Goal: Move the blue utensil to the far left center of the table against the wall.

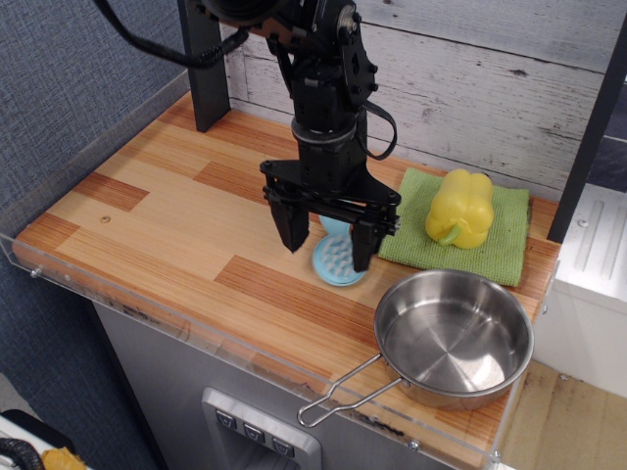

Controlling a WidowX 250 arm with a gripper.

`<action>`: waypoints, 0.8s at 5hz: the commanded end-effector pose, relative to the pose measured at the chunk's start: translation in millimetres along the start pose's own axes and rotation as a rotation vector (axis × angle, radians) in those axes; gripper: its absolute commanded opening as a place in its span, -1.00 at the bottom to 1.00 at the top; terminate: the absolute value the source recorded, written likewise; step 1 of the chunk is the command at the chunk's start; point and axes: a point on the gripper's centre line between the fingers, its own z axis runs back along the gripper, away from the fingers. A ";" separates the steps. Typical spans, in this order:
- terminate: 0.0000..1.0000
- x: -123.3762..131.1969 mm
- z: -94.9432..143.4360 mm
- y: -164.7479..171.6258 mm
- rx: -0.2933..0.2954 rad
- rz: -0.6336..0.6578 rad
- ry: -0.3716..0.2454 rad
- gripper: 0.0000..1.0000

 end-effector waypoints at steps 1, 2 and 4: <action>-1.00 8.3 -24.2 -6.1 -0.017 -0.002 0.039 1.00; -1.00 9.3 -36.2 -7.7 -0.012 -0.010 0.088 1.00; -1.00 4.4 -23.2 -5.9 -0.011 -0.009 0.039 -1.00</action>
